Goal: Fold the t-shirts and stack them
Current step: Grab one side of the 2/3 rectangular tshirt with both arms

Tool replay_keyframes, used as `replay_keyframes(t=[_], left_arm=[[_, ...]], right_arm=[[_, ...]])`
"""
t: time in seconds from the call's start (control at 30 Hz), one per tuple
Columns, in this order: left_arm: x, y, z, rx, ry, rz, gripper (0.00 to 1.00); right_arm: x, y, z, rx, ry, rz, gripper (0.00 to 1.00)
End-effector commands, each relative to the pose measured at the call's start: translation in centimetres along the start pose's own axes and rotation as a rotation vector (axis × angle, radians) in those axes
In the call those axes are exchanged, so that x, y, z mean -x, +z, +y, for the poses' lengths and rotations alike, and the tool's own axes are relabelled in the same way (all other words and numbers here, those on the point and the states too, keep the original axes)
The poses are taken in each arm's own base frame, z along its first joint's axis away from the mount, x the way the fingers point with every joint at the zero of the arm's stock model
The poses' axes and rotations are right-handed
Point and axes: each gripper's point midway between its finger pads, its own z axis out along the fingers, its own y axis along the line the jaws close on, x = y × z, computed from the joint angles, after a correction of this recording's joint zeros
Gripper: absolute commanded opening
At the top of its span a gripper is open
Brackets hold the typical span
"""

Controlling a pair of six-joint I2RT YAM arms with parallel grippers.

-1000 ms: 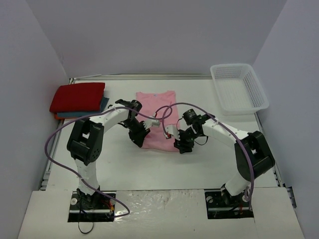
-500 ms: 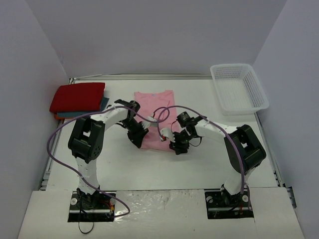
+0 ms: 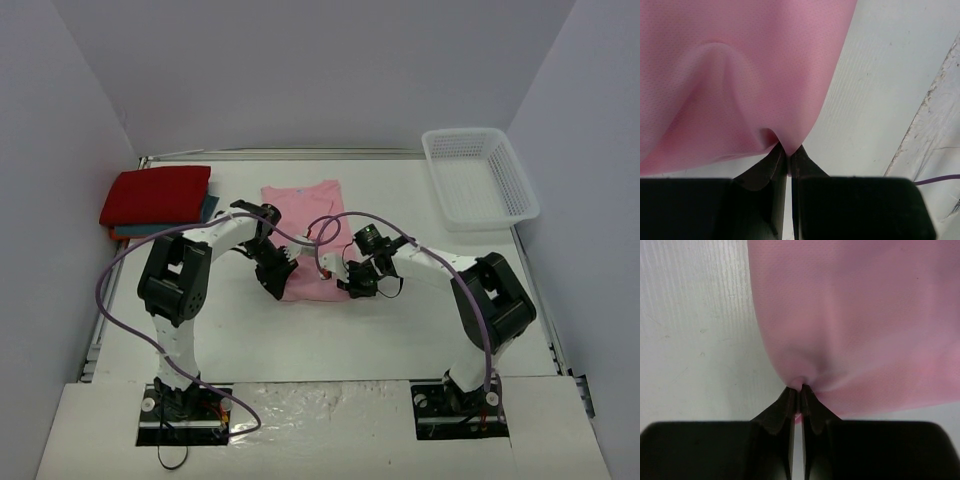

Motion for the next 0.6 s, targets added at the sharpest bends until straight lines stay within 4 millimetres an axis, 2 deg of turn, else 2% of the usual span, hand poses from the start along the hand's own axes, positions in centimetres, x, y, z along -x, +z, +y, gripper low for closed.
replay_keyframes(t=[0.0,0.27,0.4,0.57], left_arm=[[1.2,-1.9,-1.4,-0.006,0.059,-0.038,0.02],[0.4,-2.9,-3.5,-0.03,0.093,-0.04,0.02],[-0.4,-3.2,-5.4,-0.113,0.108,-0.026,0.02],[-1.1,-3.9,-7.7,-0.215,0.11,-0.004,0.02]], right_arm=[[-2.4,-0.9,2.4,0.062,0.075,0.118,0.0],[0.6,-6.0,5.7,0.163,0.085,0.059,0.0],[1.5,-7.6,7.0,0.203,0.09,0.033,0.0],[2.3,-8.9,7.6,0.211,0.08,0.004,0.0]])
